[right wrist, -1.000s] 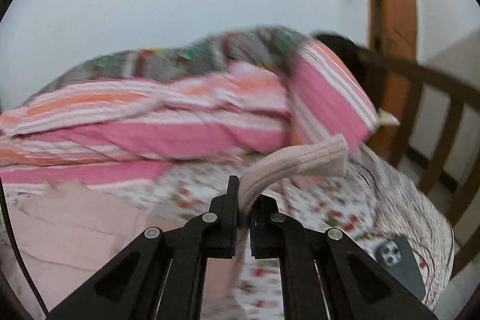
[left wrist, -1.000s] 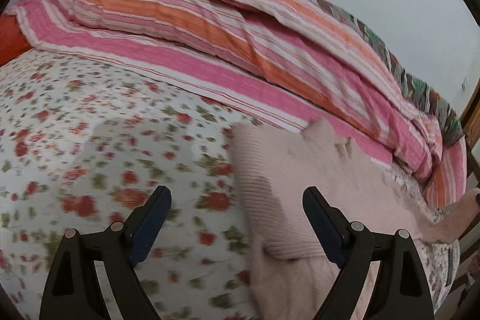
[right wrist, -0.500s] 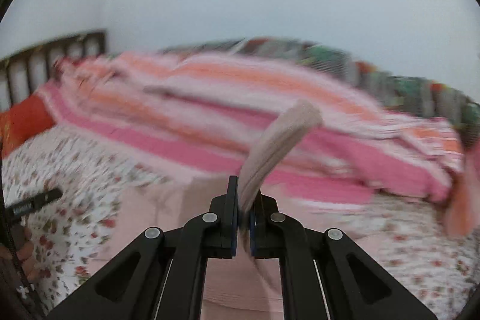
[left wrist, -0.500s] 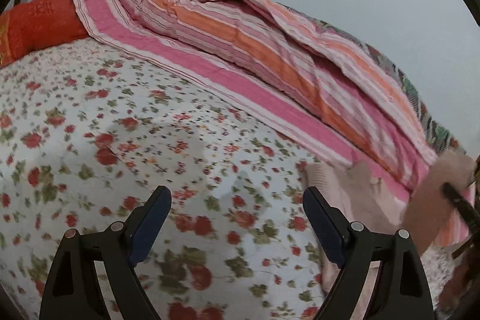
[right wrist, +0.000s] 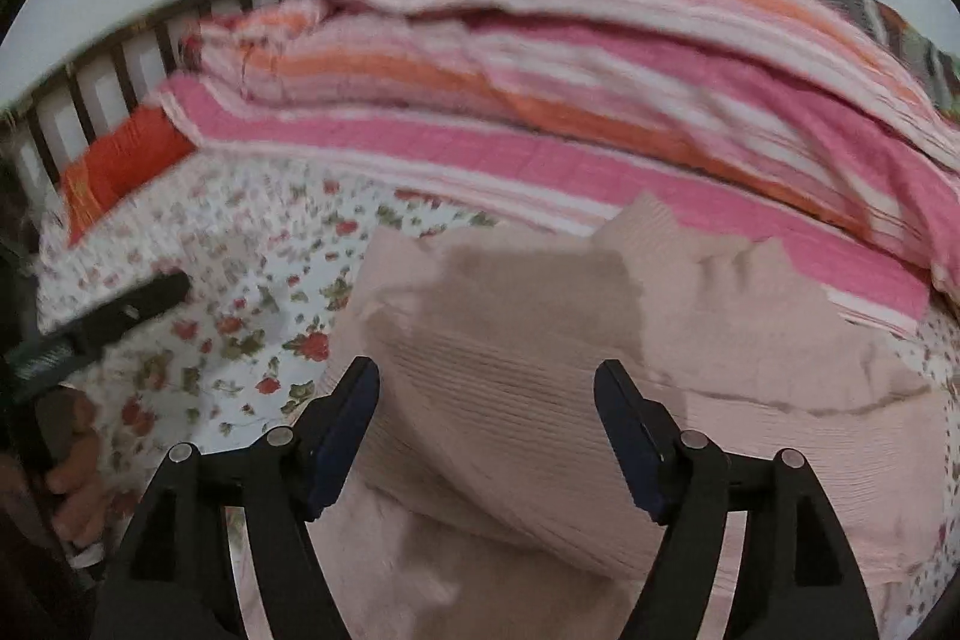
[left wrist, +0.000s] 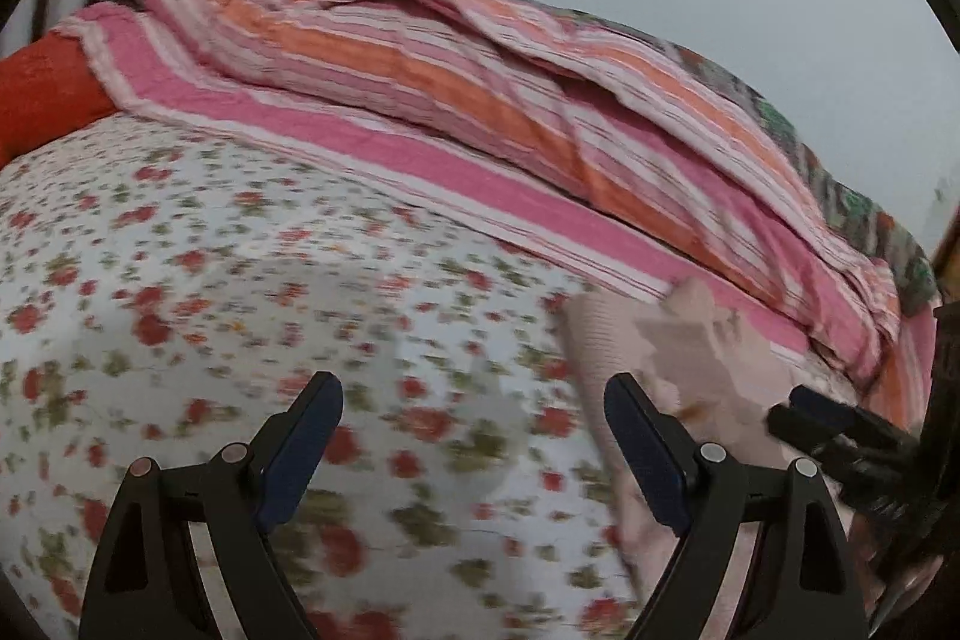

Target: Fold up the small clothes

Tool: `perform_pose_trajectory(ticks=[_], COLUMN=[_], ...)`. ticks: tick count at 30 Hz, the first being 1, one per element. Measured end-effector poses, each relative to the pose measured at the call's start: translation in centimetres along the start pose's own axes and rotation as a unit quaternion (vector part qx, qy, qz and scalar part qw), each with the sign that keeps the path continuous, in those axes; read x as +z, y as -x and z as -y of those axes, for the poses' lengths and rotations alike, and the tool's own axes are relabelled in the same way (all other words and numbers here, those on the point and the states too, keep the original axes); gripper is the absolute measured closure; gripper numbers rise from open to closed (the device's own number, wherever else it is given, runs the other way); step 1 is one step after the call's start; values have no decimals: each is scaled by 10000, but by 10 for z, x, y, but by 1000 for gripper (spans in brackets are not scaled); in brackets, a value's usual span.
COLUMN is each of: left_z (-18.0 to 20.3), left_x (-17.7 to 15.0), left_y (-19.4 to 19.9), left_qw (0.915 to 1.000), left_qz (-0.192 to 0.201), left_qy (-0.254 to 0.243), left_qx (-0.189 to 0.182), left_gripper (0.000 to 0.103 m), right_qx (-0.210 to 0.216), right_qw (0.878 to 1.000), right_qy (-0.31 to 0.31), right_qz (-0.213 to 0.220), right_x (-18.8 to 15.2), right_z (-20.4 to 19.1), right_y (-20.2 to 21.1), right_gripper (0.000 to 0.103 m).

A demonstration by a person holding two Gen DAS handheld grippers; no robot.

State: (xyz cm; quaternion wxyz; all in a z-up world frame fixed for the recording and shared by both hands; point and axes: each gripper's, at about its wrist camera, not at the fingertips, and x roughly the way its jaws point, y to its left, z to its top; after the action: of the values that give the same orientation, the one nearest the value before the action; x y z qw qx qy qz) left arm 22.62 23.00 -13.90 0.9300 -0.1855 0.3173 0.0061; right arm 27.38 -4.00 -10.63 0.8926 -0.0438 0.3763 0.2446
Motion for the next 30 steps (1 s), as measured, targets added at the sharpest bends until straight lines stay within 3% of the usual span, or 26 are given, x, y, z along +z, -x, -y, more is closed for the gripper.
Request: perform_pose_trajectory(ticks=[4, 7, 11, 17, 22, 26, 27, 30], left_z=[30, 51, 72, 85, 80, 73, 72, 71], left_x=[-4, -7, -9, -7, -5, -5, -5, -8], left_y=[-7, -16, -26, -30, -31, -32, -32, -33], left_qw=[9984, 9969, 9968, 9973, 9977, 9975, 9973, 9960], left_qz=[-128, -248, -291, -166, -145, -154, -177, -279], left_qy=[-223, -293, -327, -242, -4, 93, 69, -40], left_qx=[-498, -684, -674, -671, -667, -683, -709, -851], left_gripper=[15, 16, 18, 18, 18, 21, 23, 30], right_qx=[-352, -1042, -1833, -1504, -1491, -1423, -1474, -1366], right_qw=[9983, 9909, 9778, 9795, 9790, 9776, 9764, 9703], right_qy=[-153, -451, -906, -1339, -1364, -1503, -1536, -1992], right_qz=[440, 724, 451, 47, -271, -373, -354, -147], right_x=[-15, -30, -50, -93, -99, -95, -96, -104], right_z=[50, 102, 168, 212, 220, 224, 224, 239], right_y=[49, 83, 107, 114, 92, 81, 82, 93], right_gripper=[30, 30, 30, 30, 36, 42, 49, 51])
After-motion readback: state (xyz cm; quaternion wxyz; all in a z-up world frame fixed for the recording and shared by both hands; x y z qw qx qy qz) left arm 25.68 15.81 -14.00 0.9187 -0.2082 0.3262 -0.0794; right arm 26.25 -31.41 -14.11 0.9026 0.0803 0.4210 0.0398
